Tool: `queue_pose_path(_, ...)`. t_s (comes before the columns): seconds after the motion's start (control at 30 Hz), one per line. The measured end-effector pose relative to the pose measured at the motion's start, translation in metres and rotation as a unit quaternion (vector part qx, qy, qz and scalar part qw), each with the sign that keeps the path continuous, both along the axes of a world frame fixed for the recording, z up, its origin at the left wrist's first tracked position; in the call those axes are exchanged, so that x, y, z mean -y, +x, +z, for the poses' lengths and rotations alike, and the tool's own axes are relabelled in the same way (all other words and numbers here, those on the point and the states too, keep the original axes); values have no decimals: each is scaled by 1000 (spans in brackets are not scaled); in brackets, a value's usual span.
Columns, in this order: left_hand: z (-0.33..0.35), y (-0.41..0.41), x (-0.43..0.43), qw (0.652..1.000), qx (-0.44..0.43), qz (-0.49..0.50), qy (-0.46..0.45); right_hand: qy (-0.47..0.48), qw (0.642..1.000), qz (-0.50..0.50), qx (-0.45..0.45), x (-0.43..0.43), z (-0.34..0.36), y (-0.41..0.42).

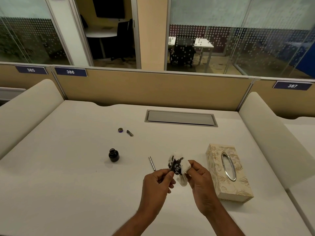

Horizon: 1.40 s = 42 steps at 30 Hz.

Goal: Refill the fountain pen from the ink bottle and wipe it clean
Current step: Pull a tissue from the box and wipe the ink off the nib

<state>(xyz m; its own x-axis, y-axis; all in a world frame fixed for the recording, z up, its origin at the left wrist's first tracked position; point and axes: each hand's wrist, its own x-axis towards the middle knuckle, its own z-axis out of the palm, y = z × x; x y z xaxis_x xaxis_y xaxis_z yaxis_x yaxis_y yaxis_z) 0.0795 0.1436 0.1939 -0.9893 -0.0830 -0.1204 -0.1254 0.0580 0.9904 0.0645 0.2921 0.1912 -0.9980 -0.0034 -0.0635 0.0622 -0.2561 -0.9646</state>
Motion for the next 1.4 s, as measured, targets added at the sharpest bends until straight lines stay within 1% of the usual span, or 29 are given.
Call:
queue_pose_path(0.13, -1, 0, -3, 1000, -9, -5, -21, -67, 997, 17, 42, 0, 1, -1)
queue_pose_path(0.2, -1, 0, -3, 1000, -10, -9, -27, -70, 995, 43, 51, -1, 0, -2)
queue_pose_path(0.37, -3, 1, -1, 999, -8, -33, -39, -9, 995, 78, 61, -3, 4, -3)
queue_pose_path(0.47, -4, 1, 1, 998, -13, -51, -35, 49, 994, 91, 39, -2, 7, -4)
queue_pose_path(0.67, -9, 3, -1, 999, -16, -34, -11, 121, 992, 38, 12, 7, 9, -6)
queue_pose_path(0.83, -12, 2, -3, 1000, -21, -13, 1, 178, 981, -75, 7, 24, 10, -1)
queue_pose_path(0.93, -12, 1, -6, 1000, -28, -1, 12, 217, 967, -130, -15, 33, 11, 1)
queue_pose_path(1.13, -12, 2, -10, 999, -36, 16, 25, 277, 948, -148, -55, 38, 16, 2)
queue_pose_path(1.27, -13, 1, -11, 999, -38, 28, 26, 287, 943, -152, -65, 40, 18, 2)
queue_pose_path(1.4, -18, 1, -9, 998, -36, 42, 21, 252, 949, -182, -42, 41, 18, 1)
